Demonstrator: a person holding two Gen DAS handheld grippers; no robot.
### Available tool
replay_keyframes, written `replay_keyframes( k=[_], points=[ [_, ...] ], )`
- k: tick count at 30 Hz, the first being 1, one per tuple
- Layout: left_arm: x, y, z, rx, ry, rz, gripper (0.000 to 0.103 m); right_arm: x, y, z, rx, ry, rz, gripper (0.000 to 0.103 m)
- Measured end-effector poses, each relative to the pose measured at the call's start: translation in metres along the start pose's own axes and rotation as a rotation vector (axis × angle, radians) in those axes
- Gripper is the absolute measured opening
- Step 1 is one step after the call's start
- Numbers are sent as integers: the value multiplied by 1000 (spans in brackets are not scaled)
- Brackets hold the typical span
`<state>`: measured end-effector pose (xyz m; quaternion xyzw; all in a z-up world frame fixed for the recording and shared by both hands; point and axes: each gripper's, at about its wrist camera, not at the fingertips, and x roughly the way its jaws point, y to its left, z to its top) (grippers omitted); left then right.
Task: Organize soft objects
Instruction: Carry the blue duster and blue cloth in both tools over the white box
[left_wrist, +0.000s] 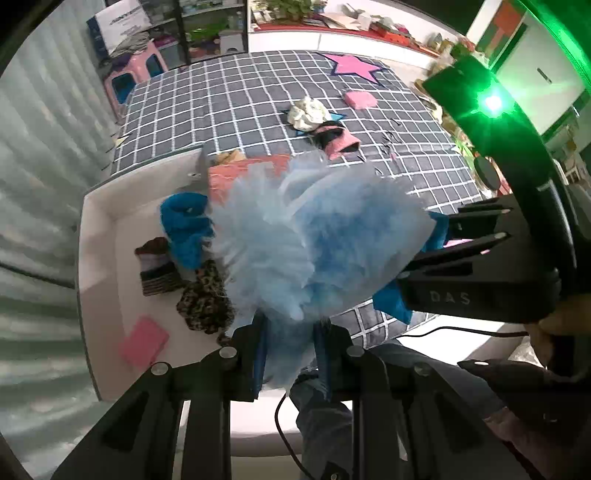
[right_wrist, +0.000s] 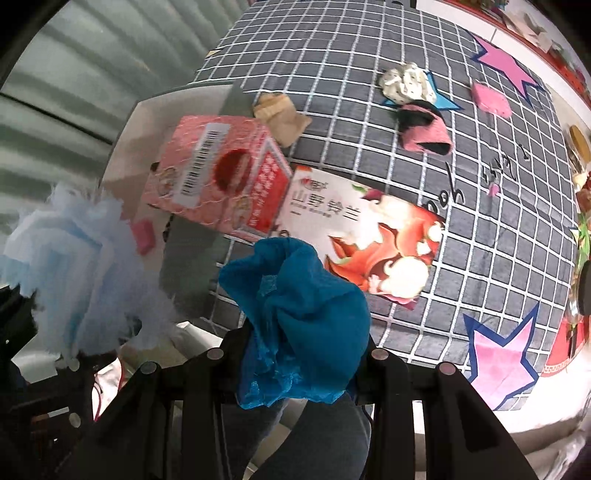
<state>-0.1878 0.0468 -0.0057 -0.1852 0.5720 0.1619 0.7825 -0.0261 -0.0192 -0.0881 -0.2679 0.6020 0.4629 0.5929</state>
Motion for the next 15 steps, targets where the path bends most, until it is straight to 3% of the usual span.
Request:
replay_keyframes(
  k=[15],
  points=[
    [-14,53,-15,-137,-37,47,25,-10,43,17,-69,-44,1,39]
  ],
)
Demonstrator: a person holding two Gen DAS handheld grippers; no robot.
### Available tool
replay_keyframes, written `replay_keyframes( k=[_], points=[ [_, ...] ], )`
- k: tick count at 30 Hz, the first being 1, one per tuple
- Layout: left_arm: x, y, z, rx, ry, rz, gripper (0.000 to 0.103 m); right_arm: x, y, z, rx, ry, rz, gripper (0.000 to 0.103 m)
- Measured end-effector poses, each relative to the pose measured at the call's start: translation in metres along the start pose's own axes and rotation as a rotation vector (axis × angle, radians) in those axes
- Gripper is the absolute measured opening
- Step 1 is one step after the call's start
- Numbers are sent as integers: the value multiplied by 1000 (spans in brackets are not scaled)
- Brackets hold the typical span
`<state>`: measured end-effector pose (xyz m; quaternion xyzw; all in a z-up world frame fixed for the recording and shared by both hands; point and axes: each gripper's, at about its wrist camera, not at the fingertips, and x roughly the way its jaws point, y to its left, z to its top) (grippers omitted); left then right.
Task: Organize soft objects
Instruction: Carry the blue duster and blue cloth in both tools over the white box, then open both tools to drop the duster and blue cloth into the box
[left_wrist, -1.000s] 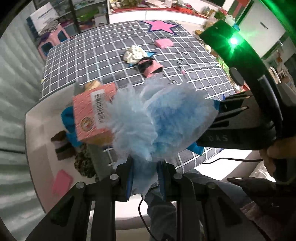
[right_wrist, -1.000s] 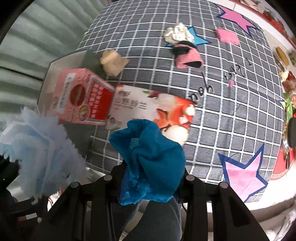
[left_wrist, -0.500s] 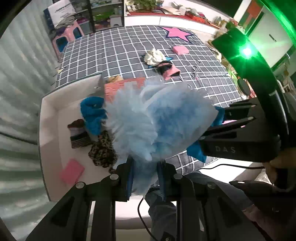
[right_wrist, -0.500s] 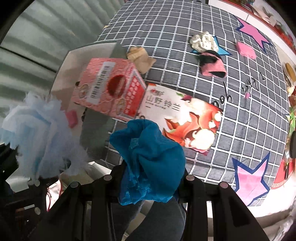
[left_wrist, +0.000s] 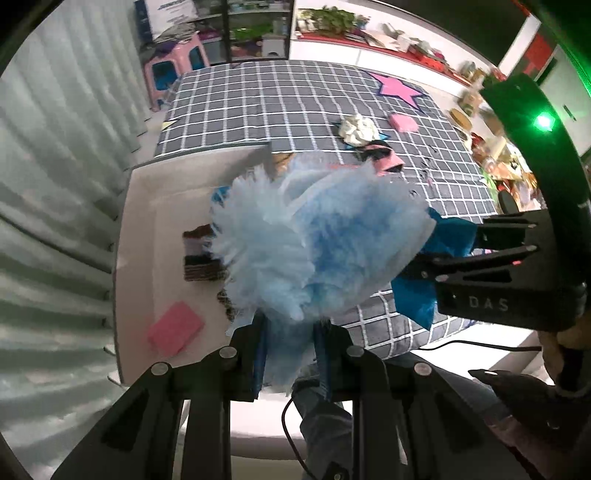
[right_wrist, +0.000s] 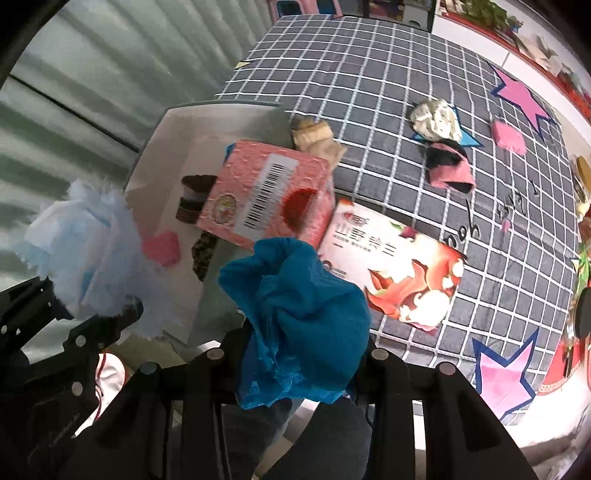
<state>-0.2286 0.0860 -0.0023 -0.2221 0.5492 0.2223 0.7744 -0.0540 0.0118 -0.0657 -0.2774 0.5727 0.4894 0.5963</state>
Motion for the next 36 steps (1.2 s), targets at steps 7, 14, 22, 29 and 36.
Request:
replay_keyframes(
  k=[7,14,22,29,36],
  points=[
    [-2,32,-7,-99,2,27,25,1,25,6,-67,0,6,39],
    [-3,49,-15,-150,7,29,25,7,48,10,-126,18,14,39],
    [-6,62,-22,-189,4,42,25,13,71,15,-178,29,24,39],
    [-5,70,-27,-219,13,57,25,19,81,16,-199,40,37,39],
    [-4,78,-33,-239,27,65,25,25,93,17,-218,56,51,39]
  ],
)
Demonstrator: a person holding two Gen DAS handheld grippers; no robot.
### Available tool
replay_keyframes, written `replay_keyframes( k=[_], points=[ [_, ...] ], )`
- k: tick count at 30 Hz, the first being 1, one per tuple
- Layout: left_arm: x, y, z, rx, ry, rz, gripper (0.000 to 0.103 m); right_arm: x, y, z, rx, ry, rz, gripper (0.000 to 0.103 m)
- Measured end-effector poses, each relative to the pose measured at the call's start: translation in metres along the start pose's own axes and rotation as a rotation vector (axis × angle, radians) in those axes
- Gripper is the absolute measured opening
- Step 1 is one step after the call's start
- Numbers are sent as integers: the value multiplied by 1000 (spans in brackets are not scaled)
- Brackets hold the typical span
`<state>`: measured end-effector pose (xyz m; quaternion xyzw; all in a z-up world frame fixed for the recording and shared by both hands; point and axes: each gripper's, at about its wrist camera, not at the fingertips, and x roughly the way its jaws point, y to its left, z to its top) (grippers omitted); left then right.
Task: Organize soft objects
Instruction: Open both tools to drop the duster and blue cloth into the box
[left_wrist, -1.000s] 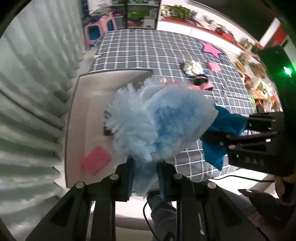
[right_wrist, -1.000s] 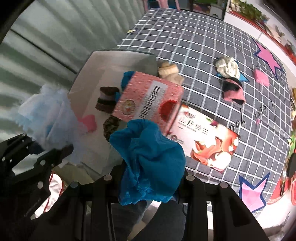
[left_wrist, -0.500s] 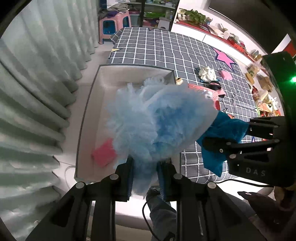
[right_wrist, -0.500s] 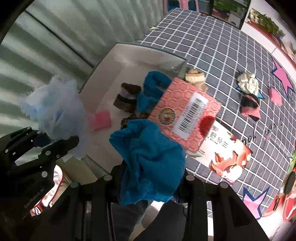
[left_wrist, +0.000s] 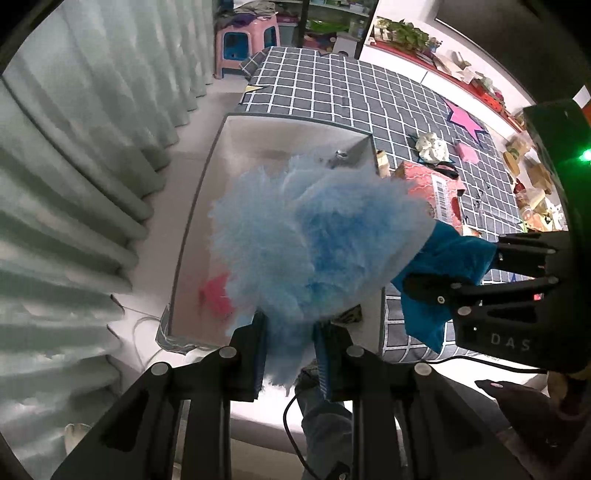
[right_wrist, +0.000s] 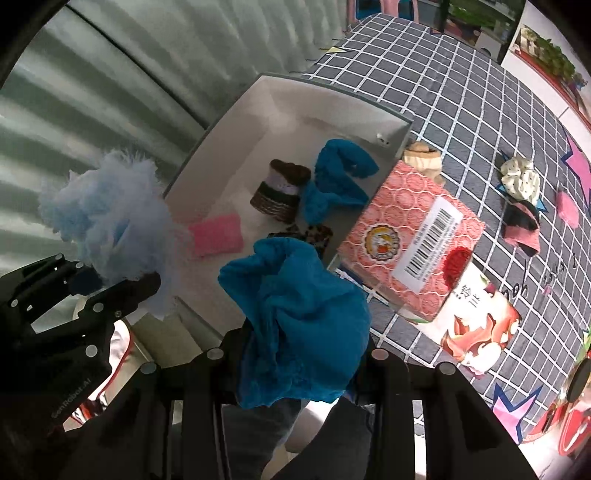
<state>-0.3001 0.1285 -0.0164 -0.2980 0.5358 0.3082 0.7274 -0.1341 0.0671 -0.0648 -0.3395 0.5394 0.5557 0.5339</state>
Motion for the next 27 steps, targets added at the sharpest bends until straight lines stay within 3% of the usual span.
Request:
replay_keyframes(
  k=[17,27],
  points=[
    [23,38,-7,-48,52,67,25,19,34,16,-93,19,15,39],
    [37,38,-10,-48,82,83,25,37,52,21,-117,34,14,39]
  ],
)
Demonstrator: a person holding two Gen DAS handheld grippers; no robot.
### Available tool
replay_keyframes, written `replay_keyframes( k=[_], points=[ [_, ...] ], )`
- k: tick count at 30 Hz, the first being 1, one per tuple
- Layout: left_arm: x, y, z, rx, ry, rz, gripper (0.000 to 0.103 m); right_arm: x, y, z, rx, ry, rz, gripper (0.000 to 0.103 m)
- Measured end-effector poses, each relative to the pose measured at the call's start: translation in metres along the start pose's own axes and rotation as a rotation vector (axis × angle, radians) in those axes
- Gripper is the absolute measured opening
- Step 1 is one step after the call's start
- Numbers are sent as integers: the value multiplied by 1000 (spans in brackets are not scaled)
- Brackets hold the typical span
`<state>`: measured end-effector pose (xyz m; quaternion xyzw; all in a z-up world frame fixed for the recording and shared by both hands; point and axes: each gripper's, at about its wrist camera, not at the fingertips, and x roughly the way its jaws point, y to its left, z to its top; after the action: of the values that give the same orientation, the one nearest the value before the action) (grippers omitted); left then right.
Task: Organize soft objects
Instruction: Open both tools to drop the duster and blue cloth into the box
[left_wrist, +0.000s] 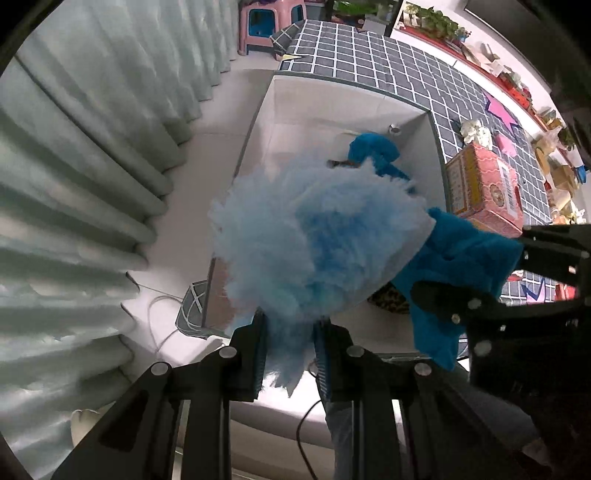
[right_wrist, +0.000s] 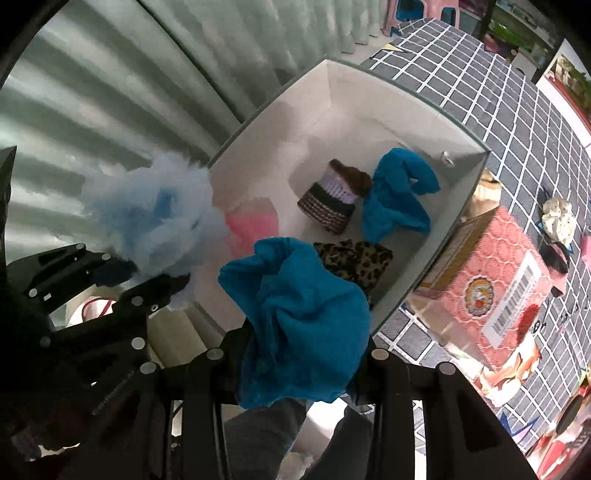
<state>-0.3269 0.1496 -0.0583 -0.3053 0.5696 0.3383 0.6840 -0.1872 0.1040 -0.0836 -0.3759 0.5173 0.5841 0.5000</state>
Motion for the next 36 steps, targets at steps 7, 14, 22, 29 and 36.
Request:
replay_keyframes(
  k=[7,14,22,29,36],
  points=[
    [6,-4,2,12,13,2,25,4,-2,-4,11,7,4,39],
    [9,-7,3,17,22,2,25,5,-8,-5,39,8,10,39],
    [14,-9,5,18,33,6,25,6,-10,-5,51,15,17,39],
    [17,-11,7,21,39,8,25,6,-10,-5,50,15,18,39],
    [20,-13,6,19,51,21,25,7,-10,-6,51,18,21,39]
  ],
)
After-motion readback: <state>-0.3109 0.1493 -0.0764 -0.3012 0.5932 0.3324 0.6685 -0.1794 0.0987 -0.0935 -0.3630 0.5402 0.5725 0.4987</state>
